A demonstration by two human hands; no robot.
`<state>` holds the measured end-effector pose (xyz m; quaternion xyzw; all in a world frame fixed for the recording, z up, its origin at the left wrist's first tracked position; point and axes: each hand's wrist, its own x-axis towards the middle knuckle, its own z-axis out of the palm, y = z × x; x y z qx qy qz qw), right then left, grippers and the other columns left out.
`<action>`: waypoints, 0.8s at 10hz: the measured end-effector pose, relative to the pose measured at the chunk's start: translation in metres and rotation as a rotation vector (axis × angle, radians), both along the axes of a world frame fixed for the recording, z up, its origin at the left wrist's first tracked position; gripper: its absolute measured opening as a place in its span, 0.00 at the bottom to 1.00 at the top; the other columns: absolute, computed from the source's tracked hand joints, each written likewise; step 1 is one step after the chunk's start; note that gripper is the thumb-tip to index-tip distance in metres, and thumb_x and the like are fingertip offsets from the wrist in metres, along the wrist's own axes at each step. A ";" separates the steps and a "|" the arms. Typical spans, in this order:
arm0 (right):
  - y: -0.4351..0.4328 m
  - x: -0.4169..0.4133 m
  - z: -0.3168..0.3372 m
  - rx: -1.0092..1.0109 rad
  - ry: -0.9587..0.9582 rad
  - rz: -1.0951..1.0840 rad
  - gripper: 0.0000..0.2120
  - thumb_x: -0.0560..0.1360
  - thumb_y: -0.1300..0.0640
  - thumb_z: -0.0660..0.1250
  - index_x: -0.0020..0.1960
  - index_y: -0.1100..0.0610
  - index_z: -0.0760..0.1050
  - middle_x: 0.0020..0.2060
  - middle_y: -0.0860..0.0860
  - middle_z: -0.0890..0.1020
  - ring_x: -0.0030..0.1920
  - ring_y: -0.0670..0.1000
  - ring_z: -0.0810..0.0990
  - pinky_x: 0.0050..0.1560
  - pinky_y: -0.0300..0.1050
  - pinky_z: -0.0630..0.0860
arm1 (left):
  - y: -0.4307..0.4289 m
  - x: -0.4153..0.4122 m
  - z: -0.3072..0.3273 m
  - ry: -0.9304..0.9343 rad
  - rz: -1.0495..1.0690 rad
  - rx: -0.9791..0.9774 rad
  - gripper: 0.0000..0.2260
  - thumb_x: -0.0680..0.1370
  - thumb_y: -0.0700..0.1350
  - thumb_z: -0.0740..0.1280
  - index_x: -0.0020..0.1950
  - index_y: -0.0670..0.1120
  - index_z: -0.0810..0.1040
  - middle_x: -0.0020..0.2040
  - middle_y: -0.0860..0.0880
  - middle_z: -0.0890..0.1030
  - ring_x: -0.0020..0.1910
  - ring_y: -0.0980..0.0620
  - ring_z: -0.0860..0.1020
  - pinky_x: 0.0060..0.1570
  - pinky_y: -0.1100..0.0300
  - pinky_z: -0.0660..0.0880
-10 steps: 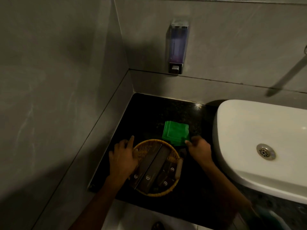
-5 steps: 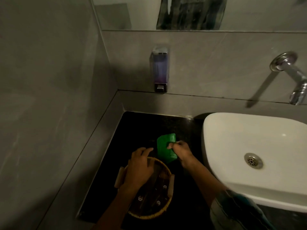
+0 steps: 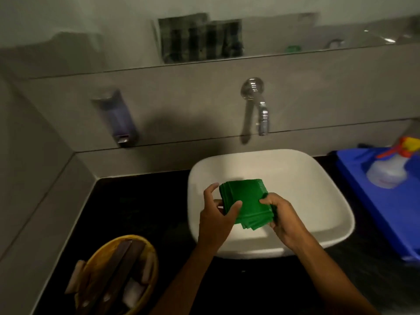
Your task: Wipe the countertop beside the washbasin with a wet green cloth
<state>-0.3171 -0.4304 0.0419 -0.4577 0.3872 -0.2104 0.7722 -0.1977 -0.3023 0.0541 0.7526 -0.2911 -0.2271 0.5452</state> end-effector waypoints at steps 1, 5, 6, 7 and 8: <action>-0.044 -0.054 0.000 -0.162 0.081 -0.096 0.08 0.70 0.62 0.69 0.49 0.58 0.80 0.42 0.56 0.85 0.41 0.53 0.84 0.35 0.41 0.80 | -0.049 -0.050 0.004 -0.062 -0.130 0.040 0.26 0.72 0.45 0.72 0.65 0.58 0.64 0.45 0.56 0.79 0.40 0.58 0.80 0.35 0.75 0.74; -0.219 -0.322 -0.041 -0.833 0.848 -0.359 0.11 0.73 0.64 0.67 0.55 0.57 0.74 0.46 0.56 0.83 0.45 0.58 0.81 0.47 0.46 0.73 | -0.273 -0.305 -0.048 -0.469 -0.674 0.255 0.22 0.78 0.46 0.61 0.72 0.51 0.65 0.67 0.42 0.73 0.65 0.40 0.72 0.64 0.48 0.67; -0.243 -0.351 -0.064 -0.794 1.067 -0.155 0.14 0.78 0.57 0.62 0.62 0.58 0.72 0.57 0.62 0.78 0.59 0.61 0.77 0.60 0.52 0.70 | -0.295 -0.342 -0.066 -0.723 -0.801 0.465 0.22 0.79 0.50 0.57 0.73 0.47 0.62 0.71 0.40 0.68 0.71 0.40 0.64 0.69 0.41 0.59; -0.243 -0.361 -0.082 -0.757 1.377 0.052 0.18 0.80 0.48 0.55 0.66 0.50 0.71 0.65 0.59 0.71 0.67 0.59 0.70 0.67 0.55 0.63 | -0.295 -0.341 -0.076 -0.856 -0.831 0.528 0.21 0.79 0.51 0.57 0.70 0.44 0.66 0.71 0.38 0.66 0.72 0.40 0.60 0.71 0.39 0.55; -0.228 -0.357 -0.098 -0.910 1.559 0.002 0.22 0.79 0.44 0.50 0.61 0.49 0.77 0.64 0.56 0.73 0.66 0.57 0.70 0.66 0.57 0.62 | -0.282 -0.316 -0.074 -1.012 -0.777 0.362 0.18 0.76 0.50 0.58 0.65 0.48 0.72 0.66 0.42 0.72 0.68 0.40 0.67 0.68 0.40 0.62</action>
